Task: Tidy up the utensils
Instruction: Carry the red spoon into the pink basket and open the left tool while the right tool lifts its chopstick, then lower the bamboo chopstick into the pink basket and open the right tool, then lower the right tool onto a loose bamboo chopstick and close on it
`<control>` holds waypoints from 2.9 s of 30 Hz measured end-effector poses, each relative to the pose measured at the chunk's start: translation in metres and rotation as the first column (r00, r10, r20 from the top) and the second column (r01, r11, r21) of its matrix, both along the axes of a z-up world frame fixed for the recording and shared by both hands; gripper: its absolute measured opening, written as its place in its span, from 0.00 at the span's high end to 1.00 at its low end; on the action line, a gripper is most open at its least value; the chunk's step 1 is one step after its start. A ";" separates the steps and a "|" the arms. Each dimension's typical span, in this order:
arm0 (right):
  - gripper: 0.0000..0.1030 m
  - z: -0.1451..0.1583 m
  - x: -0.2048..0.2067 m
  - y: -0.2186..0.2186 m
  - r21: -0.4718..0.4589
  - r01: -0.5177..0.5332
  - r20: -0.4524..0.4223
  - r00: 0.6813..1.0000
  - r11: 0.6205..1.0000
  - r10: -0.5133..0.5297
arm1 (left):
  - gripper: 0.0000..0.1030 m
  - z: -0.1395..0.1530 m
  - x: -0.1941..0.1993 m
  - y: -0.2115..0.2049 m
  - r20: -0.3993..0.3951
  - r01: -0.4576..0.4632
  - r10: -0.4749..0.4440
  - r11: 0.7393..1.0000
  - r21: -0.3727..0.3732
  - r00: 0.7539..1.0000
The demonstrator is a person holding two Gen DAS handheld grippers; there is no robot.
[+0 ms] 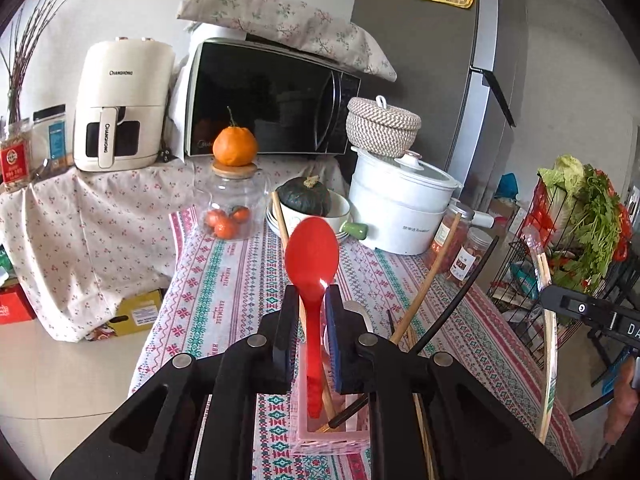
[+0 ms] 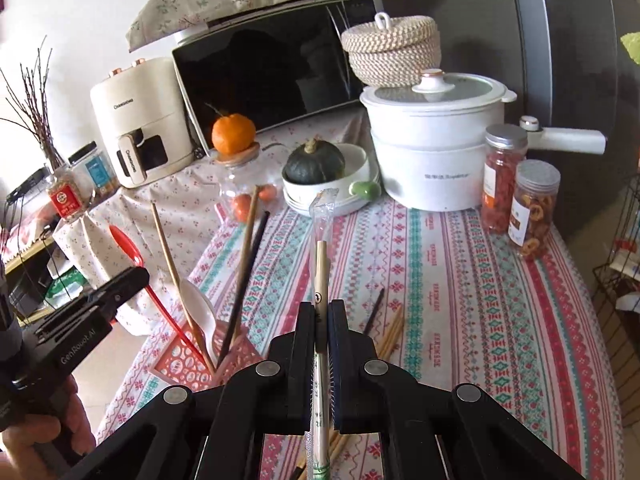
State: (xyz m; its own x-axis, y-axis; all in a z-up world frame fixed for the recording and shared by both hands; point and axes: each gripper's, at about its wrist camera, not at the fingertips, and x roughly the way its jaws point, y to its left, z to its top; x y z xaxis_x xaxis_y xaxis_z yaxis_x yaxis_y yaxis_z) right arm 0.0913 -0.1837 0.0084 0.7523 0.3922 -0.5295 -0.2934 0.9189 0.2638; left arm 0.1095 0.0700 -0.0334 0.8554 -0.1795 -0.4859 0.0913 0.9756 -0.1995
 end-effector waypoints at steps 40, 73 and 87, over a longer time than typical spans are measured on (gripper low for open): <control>0.95 0.005 0.031 0.149 -0.021 0.137 0.395 0.911 0.990 -0.118 | 0.47 0.031 -0.031 0.059 -0.240 -0.034 0.054 0.996 0.088 0.969; 0.41 0.010 -0.002 0.039 0.057 0.066 0.051 0.996 0.996 -0.069 | 0.34 0.017 -0.038 0.018 -0.324 0.111 -0.095 0.993 0.032 0.941; 0.31 -0.079 0.026 -0.063 -0.130 0.184 -0.376 0.900 0.974 -0.221 | 0.29 -0.018 -0.039 -0.064 -0.451 0.257 -0.222 0.966 0.016 0.864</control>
State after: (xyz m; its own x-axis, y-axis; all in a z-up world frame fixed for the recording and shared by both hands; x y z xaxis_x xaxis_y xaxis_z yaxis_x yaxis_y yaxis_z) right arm 0.1170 -0.2468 -0.0708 0.5402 0.1909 -0.8196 0.0095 0.9725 0.2328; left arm 0.0708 0.0059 -0.0515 0.4828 -0.3005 -0.8226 0.2435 0.9483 -0.2035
